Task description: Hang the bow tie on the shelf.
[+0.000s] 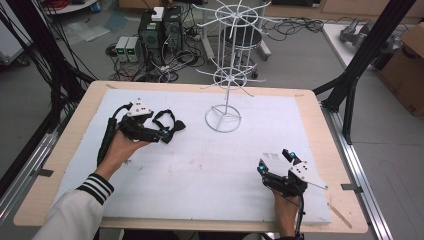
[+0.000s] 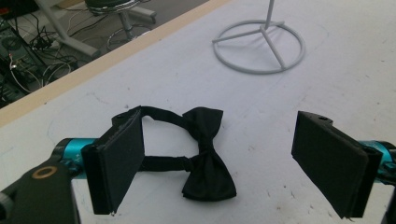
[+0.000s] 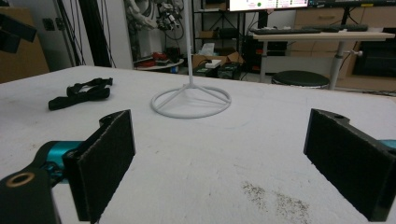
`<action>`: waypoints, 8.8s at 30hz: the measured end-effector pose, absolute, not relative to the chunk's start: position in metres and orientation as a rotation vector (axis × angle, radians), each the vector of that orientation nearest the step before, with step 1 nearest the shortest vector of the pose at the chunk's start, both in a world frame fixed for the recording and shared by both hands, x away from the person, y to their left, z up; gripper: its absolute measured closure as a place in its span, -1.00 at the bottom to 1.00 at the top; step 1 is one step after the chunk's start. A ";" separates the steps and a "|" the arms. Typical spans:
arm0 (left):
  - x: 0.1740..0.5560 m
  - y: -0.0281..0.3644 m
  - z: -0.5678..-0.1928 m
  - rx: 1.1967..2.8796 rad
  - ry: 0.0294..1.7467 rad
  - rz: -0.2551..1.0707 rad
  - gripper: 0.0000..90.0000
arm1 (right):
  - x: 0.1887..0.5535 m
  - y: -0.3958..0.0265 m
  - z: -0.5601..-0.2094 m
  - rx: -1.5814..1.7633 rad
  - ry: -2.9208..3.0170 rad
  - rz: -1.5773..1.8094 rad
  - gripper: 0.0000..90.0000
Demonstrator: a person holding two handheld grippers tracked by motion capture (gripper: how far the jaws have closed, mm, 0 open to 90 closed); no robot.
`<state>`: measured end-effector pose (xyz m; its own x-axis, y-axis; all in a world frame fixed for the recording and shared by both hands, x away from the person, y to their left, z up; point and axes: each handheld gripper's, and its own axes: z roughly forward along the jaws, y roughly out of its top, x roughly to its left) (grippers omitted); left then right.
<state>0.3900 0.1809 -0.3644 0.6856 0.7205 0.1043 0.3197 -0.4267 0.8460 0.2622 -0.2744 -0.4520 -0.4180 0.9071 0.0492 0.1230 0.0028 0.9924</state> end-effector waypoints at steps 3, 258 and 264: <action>0.394 0.175 -0.363 2.045 0.799 0.578 -0.61 | 0.262 -0.274 -0.452 1.071 1.610 1.477 -0.83; 0.272 0.303 -0.443 1.518 0.739 0.733 -0.71 | 0.255 -0.276 -0.454 1.016 1.558 1.520 -0.83; 0.267 0.305 -0.453 1.445 0.757 0.726 -0.71 | 0.255 -0.276 -0.454 1.007 1.561 1.515 -0.83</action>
